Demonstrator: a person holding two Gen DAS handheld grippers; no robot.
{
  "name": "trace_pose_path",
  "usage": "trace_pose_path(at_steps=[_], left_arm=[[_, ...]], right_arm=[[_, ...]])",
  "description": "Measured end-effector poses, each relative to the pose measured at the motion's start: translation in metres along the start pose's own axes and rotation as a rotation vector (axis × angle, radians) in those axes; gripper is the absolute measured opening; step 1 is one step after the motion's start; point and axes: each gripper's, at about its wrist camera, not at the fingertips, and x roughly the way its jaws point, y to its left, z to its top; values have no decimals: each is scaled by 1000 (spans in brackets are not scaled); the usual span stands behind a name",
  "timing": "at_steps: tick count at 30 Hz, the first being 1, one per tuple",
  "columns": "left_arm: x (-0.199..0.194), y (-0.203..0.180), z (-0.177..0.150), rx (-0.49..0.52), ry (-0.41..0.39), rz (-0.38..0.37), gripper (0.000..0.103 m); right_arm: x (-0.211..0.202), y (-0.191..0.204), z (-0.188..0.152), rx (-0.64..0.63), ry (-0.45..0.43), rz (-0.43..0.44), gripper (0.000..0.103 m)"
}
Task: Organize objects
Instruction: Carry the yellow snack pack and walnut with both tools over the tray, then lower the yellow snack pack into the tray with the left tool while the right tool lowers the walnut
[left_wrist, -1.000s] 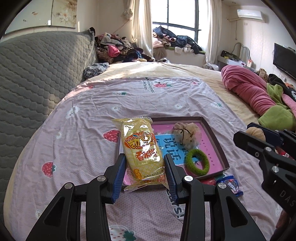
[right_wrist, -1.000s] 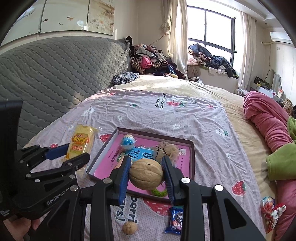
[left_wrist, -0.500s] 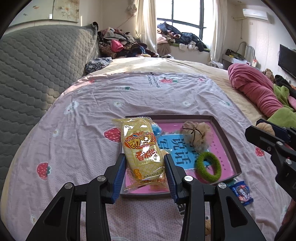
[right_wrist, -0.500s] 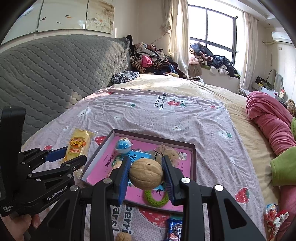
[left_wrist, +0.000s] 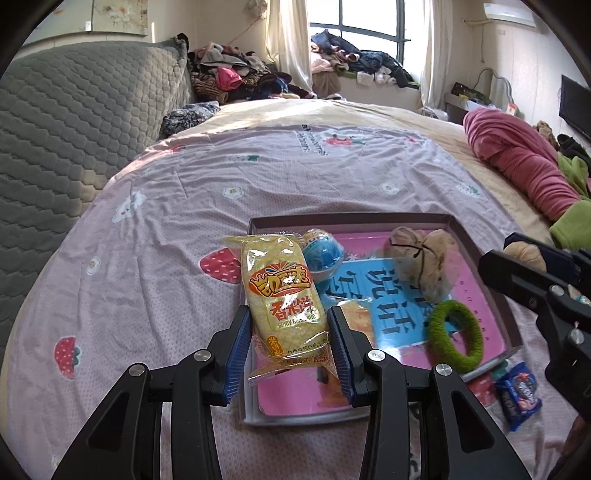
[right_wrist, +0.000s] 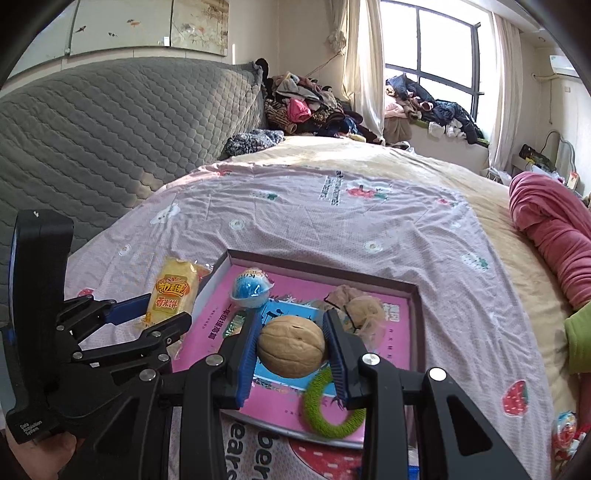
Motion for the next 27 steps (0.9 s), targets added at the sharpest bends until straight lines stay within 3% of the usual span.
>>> trace_pose_path(at_steps=[27], left_arm=[[59, 11, -24, -11, 70, -23, 43]], right_arm=[[76, -8, -28, 10, 103, -1, 35]])
